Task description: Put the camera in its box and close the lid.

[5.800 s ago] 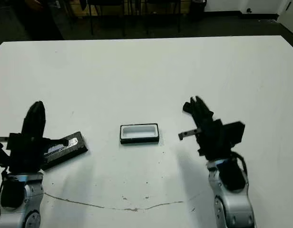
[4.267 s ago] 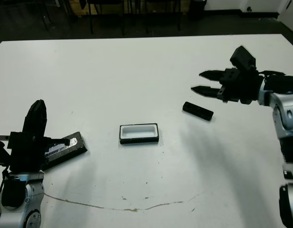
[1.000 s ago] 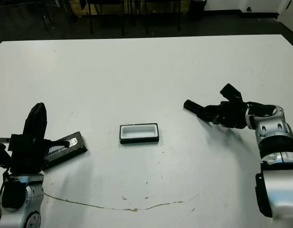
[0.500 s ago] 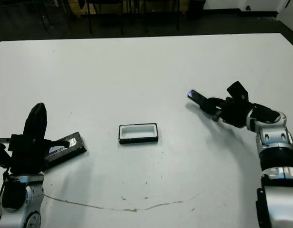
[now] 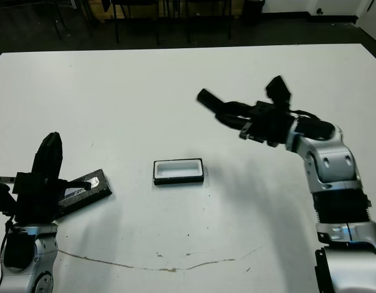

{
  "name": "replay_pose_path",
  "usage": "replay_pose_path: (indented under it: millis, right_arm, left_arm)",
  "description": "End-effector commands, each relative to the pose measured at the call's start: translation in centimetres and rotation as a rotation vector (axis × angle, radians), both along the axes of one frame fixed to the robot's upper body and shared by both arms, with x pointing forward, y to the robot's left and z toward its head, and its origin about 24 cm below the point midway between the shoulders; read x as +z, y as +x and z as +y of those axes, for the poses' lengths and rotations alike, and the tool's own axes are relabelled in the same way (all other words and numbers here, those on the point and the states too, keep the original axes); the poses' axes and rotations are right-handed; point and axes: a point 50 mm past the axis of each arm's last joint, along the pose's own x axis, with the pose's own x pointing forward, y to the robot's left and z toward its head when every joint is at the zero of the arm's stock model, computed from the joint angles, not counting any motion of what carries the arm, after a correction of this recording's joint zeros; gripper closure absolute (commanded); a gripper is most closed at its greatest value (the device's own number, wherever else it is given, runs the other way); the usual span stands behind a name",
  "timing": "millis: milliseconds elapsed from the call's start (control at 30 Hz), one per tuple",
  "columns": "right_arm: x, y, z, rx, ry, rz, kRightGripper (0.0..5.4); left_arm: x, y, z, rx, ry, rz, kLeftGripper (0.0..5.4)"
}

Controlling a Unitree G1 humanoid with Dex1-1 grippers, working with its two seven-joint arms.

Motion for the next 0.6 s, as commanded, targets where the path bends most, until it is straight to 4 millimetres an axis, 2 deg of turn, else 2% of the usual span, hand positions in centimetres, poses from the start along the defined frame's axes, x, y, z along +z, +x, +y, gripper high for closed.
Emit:
replay_pose_path:
  millis: [33,333,600]
  right_arm:
    - [0.6,-0.1,1.0,0.101,-0.107,-0.025,4.71]
    - [-0.4,-0.8,3.0,0.269,-0.247,0.071,4.71]
    - [-0.6,-0.7,3.8,0.33,-0.307,0.086,4.71]
  left_arm:
    - [-0.5,-0.1,0.1,0.009,0.017,0.033,5.4]
    - [-0.6,-0.2,0.0,0.001,-0.005,0.042,5.4]
    - [-0.7,-0.3,-0.1,0.008,-0.01,0.049,5.4]
